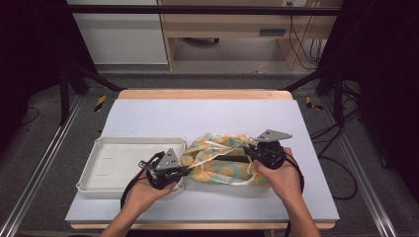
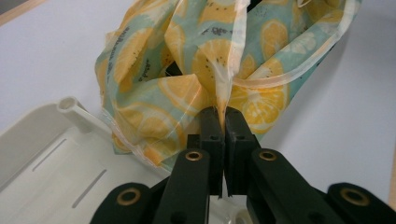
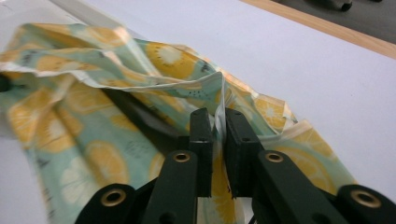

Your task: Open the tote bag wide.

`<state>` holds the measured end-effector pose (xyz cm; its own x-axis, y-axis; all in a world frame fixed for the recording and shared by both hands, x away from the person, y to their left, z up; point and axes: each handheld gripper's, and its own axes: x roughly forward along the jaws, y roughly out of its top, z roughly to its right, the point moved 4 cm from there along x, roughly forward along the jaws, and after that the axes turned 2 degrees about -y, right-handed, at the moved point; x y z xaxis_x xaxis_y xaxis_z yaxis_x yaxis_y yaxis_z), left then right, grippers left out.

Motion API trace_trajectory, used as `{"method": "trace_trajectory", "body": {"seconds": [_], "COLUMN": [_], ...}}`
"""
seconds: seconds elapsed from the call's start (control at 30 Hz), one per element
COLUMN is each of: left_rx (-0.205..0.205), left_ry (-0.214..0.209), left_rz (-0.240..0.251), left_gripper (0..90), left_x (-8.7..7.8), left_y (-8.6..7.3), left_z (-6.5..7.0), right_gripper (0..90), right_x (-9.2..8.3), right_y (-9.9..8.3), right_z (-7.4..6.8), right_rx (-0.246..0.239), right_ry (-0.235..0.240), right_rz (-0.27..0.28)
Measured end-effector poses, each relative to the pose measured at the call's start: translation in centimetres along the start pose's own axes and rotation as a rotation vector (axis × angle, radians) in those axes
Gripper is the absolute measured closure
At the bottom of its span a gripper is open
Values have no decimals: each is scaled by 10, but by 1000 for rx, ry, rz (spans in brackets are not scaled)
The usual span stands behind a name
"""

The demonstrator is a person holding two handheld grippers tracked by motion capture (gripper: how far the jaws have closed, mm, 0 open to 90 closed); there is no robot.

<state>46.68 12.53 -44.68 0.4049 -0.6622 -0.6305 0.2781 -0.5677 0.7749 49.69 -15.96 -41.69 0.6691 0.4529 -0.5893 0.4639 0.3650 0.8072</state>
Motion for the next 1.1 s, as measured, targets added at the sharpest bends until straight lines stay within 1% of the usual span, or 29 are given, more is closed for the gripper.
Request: {"method": "trace_trajectory", "body": {"seconds": [0.1,0.13,0.17,0.23,0.27,0.33,0.4,0.5,0.53,0.6,0.63,0.67,0.7,0.8,0.83,1.0,1.03,1.1], "left_rx": [-5,-5,-9,-13,-26,-26,-36,-37,-39,-38,-40,-40,-41,-43,-44,-43,-44,-44], "left_ry": [14,14,23,29,37,44,61,72,85,93,104,104,113,117,120,127,128,129], "left_rz": [11,11,20,28,39,43,58,61,67,69,76,76,81,87,92,104,110,113], "left_gripper": [879,879,880,880,880,880,880,880,880,879,879,879,879,878,879,879,879,879], "left_x": [0,0,-1,-1,-2,-2,-2,-3,-4,-4,-4,-4,-5,-6,-7,-10,-11,-11], "left_y": [2,2,5,6,9,10,12,12,12,12,13,13,13,13,14,15,16,17], "left_z": [-3,-3,-6,-8,-12,-14,-18,-20,-22,-22,-23,-23,-24,-25,-25,-25,-25,-25], "right_gripper": [866,866,874,880,882,886,889,894,895,896,897,897,898,899,899,900,900,900], "right_x": [-14,-14,-24,-32,-35,-39,-41,-40,-39,-38,-36,-36,-34,-33,-31,-25,-21,-17], "right_y": [-5,-5,-9,-15,-18,-23,-29,-36,-39,-42,-47,-47,-51,-55,-59,-68,-73,-77], "right_z": [-6,-6,-11,-17,-21,-27,-34,-42,-45,-48,-52,-52,-55,-59,-64,-69,-72,-73], "right_rx": [-3,-3,-5,-6,-7,-10,-17,-19,-16,-17,-21,-21,-23,-29,-39,-42,-46,-51], "right_ry": [13,13,27,41,46,66,83,105,114,121,136,136,147,159,171,180,186,188], "right_rz": [29,29,50,64,70,75,75,72,71,72,64,64,58,48,39,15,-7,-20]}}
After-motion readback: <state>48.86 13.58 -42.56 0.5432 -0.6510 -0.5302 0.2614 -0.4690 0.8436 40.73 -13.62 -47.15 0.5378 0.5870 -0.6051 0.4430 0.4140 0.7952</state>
